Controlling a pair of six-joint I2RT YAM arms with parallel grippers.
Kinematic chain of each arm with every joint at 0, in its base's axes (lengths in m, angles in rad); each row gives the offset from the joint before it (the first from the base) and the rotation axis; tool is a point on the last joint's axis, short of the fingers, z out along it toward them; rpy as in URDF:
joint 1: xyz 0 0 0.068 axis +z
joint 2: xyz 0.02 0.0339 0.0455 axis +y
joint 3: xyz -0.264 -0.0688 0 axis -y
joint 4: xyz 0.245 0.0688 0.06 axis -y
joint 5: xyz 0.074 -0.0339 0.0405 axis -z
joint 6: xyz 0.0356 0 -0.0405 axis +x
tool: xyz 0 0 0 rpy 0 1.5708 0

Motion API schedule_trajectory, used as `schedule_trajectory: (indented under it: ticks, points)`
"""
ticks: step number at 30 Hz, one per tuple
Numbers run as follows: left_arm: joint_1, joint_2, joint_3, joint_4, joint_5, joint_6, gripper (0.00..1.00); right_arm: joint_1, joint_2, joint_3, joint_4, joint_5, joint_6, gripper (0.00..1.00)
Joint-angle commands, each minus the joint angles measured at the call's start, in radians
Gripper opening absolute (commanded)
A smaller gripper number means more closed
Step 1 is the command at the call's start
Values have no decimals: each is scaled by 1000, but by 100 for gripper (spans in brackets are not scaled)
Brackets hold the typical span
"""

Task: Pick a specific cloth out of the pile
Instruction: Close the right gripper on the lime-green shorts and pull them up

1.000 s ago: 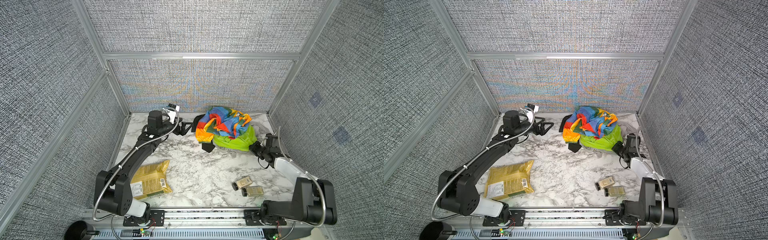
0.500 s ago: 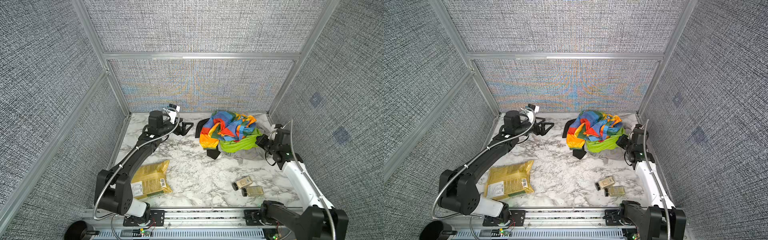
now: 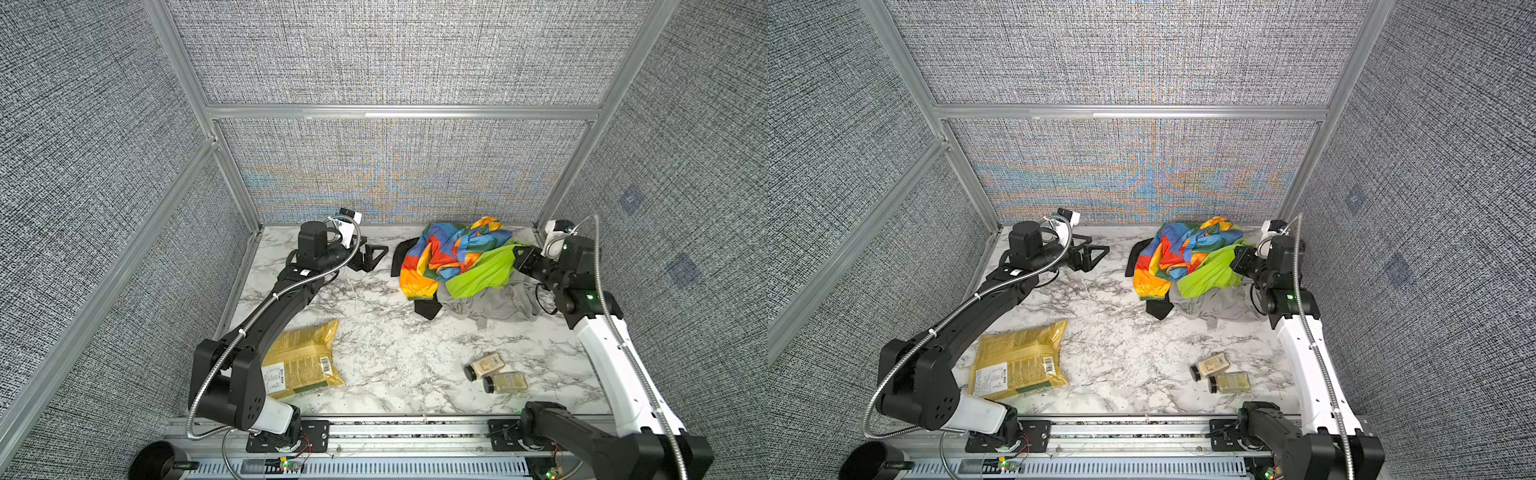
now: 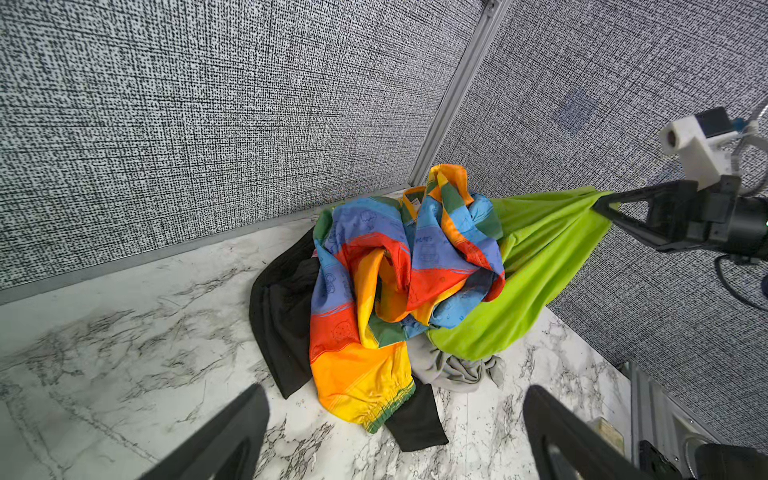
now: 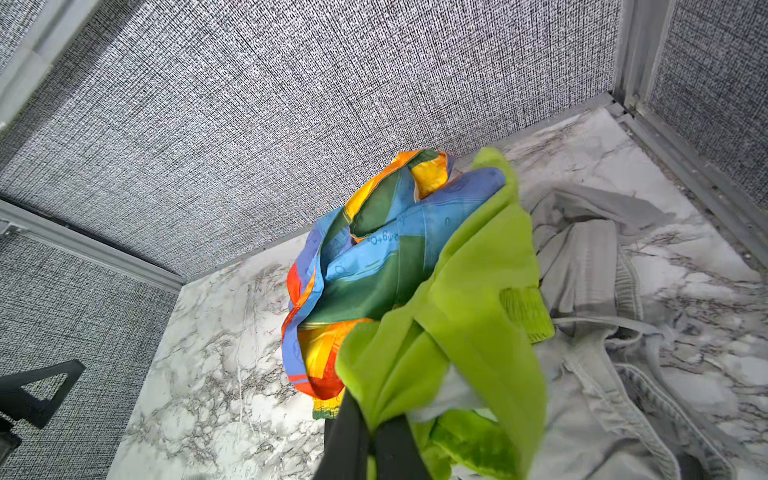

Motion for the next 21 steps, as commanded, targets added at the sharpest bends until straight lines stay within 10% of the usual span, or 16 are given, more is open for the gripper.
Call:
schedule_trajectory:
  ticks: [1, 21]
  points:
    - [-2, 0, 10, 9, 7, 6, 99, 0, -15, 29, 46, 29, -7, 0]
    - [-10, -8, 10, 11, 5, 4, 99, 0, -122, 90, 92, 219, 19, 0]
